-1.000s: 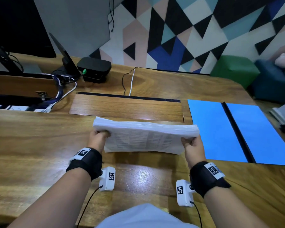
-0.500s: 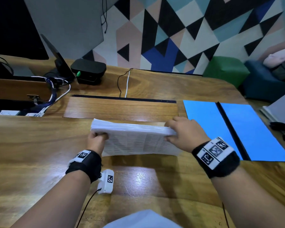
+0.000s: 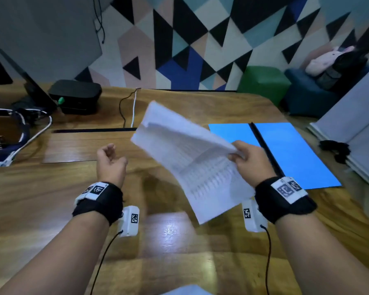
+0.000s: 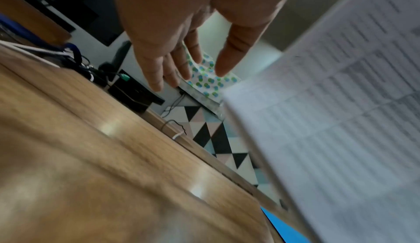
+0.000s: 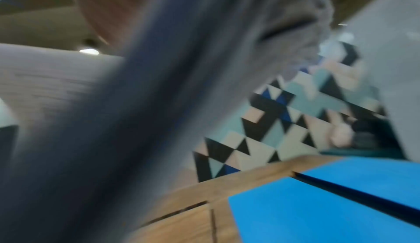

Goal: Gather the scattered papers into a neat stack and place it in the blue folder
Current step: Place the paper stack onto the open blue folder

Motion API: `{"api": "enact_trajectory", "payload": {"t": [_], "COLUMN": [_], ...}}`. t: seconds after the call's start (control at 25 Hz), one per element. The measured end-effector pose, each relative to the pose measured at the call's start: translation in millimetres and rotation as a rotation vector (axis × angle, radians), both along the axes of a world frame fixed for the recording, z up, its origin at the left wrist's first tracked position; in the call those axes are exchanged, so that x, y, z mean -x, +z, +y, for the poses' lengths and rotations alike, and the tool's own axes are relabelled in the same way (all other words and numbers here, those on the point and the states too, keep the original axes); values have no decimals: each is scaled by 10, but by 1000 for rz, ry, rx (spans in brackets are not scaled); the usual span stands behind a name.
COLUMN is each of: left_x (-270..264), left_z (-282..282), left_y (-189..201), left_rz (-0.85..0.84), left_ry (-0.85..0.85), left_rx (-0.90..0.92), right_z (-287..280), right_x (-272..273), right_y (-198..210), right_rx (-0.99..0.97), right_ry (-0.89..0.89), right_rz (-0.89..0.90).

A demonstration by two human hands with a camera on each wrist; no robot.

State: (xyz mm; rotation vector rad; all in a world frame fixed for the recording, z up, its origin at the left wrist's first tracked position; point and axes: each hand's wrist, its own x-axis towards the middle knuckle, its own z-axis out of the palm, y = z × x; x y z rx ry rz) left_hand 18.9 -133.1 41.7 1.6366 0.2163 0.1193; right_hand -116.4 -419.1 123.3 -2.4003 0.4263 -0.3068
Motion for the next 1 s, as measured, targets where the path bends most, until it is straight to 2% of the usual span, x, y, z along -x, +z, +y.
{"api": "enact_trajectory", "payload": {"t": [0.04, 0.12, 0.24, 0.36, 0.52, 0.6, 0.76, 1.0], "left_x": [41, 222, 610, 775, 1006, 1087, 1079, 1110], "left_z": [-205, -700, -1588, -2436, -3268, -3507, -3680, -3157], "left_y": [-73, -278, -706, -1105, -851, -795, -884, -749], "left_rz": [18, 128, 365, 437, 358, 381, 462, 574], "left_ry": [-1, -134, -391, -483, -516, -439, -422, -457], "left_rx": [-51, -172, -266, -412, -812, -904, -997, -1218], "right_z": [-287, -774, -1498, -2177, -2646, -2768, -3005, -3141], "right_x": [145, 409, 744, 1033, 1296, 1372, 1537, 1745], "right_y": [-44, -180, -470, -700, -870, -974, -1106, -1162], "right_rx": [-172, -417, -558, -607, -735, -772, -821, -848], "right_ry": [-122, -356, -607, -737, -744, -755, -799, -755], "right_rz": [-82, -199, -283, -256, -223, -210, -183, -149]}}
